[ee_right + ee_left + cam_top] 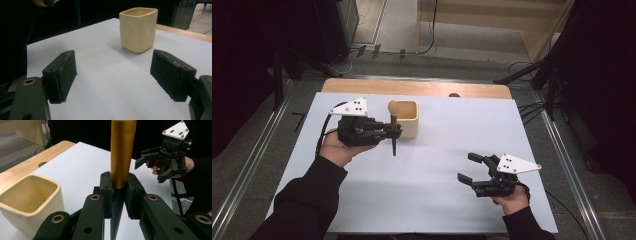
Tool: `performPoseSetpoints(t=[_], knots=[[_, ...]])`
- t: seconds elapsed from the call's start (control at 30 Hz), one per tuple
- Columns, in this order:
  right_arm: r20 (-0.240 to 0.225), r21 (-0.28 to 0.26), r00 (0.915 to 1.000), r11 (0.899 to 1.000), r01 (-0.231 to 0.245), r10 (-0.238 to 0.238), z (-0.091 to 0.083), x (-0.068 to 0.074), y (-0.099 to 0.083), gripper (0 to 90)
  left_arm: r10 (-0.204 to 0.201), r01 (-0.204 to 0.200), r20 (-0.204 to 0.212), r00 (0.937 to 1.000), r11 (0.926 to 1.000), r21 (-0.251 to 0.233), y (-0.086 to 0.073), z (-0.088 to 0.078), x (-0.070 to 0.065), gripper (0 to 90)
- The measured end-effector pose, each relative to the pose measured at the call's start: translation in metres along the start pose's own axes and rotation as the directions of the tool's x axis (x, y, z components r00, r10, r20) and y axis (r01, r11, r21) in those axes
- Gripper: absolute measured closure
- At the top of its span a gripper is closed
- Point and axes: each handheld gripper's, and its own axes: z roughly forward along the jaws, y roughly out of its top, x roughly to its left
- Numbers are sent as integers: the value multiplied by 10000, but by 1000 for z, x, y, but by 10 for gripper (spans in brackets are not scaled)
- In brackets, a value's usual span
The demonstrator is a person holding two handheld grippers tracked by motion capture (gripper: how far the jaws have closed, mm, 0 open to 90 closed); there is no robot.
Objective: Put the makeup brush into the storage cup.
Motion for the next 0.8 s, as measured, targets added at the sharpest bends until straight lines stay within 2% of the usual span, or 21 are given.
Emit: performPoseSetpoints(t=[0.2, 0.27, 0.53, 0.8], knots=[[79, -70, 10000, 10000, 7, -6, -1, -1, 0, 219, 192, -192, -88, 9998, 9998, 86, 6, 1, 4, 791], [101, -149, 9999, 9999, -26, 27, -1, -1, 0, 219, 44, -44, -78, 10000, 9999, -108, 7, 0, 7, 791], [177, -233, 9998, 9997, -18, 22, -3, -2, 0, 219, 140, -139, -151, 9998, 9999, 91, 16, 7, 14, 791], [236, -146, 9997, 9999, 48, -44, -3, -1, 0, 215, 168, -168, -227, 9996, 9999, 30, 25, 10, 18, 791]])
